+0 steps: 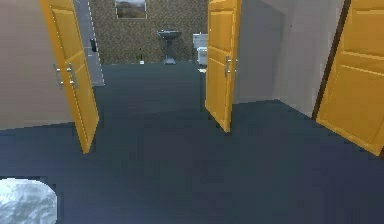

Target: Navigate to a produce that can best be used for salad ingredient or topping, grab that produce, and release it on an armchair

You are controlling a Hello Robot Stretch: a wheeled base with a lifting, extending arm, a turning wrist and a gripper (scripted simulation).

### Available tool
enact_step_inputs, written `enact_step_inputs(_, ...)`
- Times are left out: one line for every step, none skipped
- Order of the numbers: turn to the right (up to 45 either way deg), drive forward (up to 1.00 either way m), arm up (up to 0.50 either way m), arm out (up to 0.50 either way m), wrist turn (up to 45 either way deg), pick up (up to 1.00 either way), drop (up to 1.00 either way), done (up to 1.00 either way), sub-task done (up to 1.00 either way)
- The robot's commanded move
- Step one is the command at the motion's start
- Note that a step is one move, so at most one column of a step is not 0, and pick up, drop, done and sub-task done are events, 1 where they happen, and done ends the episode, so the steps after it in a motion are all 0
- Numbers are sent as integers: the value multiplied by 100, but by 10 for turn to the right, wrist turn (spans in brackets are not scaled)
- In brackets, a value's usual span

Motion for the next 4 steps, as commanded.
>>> enact_step_inputs(0,0,-10,0,0,0,0,0,0)
enact_step_inputs(0,0,0,0,0,100,0,0,0)
enact_step_inputs(0,0,10,0,0,0,0,0,0)
enact_step_inputs(0,0,0,0,-450,0,0,0,0)
